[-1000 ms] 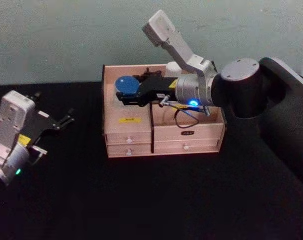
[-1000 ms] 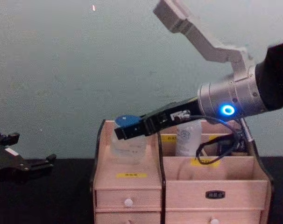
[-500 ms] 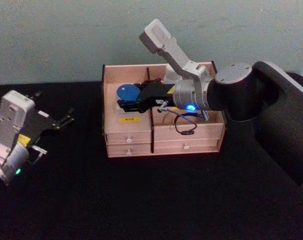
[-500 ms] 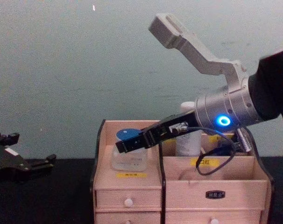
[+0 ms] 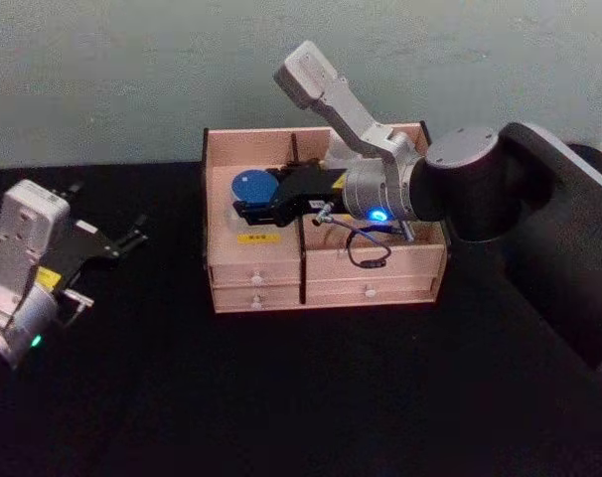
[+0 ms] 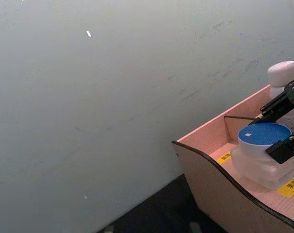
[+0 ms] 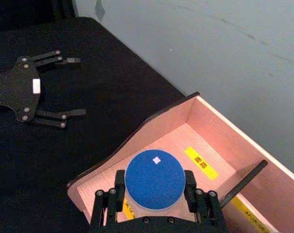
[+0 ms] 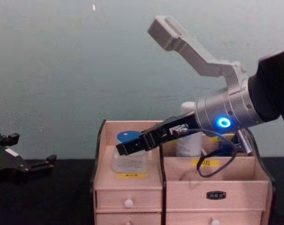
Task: Pick up the facial cleanser and watermelon frost from the table and place them into the tiered storage box.
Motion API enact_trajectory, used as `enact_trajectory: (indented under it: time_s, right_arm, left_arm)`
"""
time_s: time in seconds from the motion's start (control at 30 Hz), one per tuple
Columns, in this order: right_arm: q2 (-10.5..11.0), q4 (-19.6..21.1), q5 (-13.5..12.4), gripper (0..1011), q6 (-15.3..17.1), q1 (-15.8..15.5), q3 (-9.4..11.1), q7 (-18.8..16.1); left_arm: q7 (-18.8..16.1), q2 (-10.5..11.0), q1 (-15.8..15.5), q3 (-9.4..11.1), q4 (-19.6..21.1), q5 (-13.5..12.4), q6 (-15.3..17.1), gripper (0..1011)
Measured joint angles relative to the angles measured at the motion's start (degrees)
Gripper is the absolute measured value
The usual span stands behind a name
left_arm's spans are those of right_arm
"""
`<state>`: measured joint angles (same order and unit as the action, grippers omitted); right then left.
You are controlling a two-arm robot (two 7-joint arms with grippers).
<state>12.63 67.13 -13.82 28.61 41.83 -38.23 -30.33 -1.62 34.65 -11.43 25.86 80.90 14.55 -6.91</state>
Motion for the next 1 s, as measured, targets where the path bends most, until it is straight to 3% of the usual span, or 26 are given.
enact_trajectory:
  time_s: [0.13, 0.47, 1.0]
  right_arm:
    - [0.0, 0.0, -0.1, 756, 0.0, 0.0, 0.0, 0.0]
    - [0.0, 0.1, -0.1, 1000, -0.1, 0.0, 0.1, -0.1]
    - [0.1, 0.4, -0.3, 1000, -0.5, -0.2, 0.3, -0.1]
  left_arm:
    - [0.0, 0.0, 0.0, 0.0, 0.0, 0.0, 0.0, 1001]
    - [0.0, 0.0, 0.0, 0.0, 0.0, 0.0, 0.0, 1001]
    - [0.0, 0.0, 0.0, 0.0, 0.0, 0.0, 0.0, 1001]
